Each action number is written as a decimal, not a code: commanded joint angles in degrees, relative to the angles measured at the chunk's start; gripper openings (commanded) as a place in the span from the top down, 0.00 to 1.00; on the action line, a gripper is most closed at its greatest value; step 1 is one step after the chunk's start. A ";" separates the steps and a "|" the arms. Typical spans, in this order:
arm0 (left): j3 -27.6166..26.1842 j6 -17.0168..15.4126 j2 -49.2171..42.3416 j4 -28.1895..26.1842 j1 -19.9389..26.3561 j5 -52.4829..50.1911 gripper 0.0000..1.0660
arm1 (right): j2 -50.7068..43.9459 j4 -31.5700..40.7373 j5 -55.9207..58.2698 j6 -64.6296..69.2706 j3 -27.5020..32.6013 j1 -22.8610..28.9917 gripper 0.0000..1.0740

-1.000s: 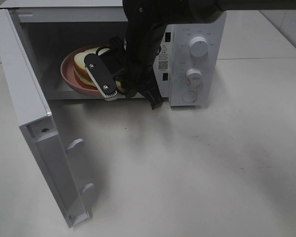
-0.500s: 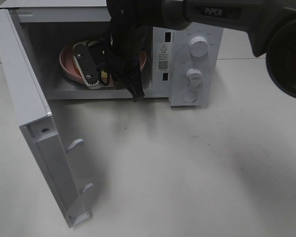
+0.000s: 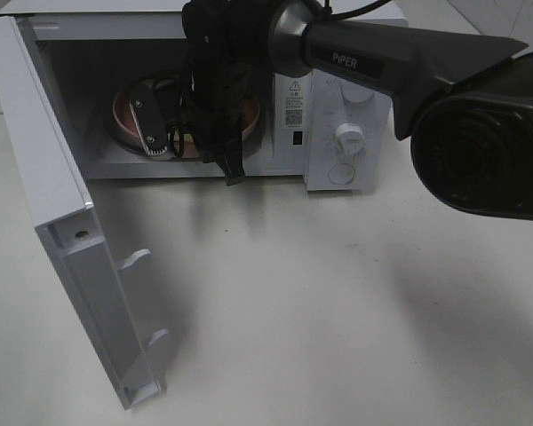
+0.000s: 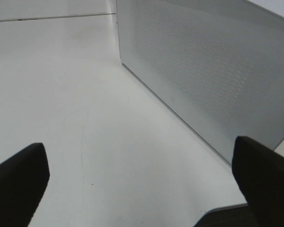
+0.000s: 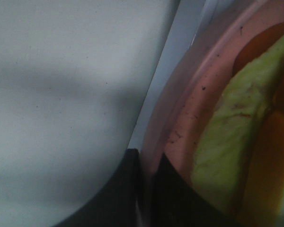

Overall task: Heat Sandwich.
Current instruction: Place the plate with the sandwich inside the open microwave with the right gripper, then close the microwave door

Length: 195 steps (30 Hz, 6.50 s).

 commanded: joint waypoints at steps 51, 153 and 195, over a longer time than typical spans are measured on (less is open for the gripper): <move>0.17 -0.11 -1.15 -0.29 0.06 -0.86 0.05 | -3.78 0.40 -11.69 0.92 8.54 -1.89 0.27; 0.17 -0.11 -1.15 -0.29 0.06 -0.86 0.05 | -106.40 0.29 11.17 72.54 91.85 -6.99 0.29; 0.17 -0.11 -1.15 -0.29 0.06 -0.86 0.05 | -145.36 2.92 6.65 73.11 101.47 -32.09 0.29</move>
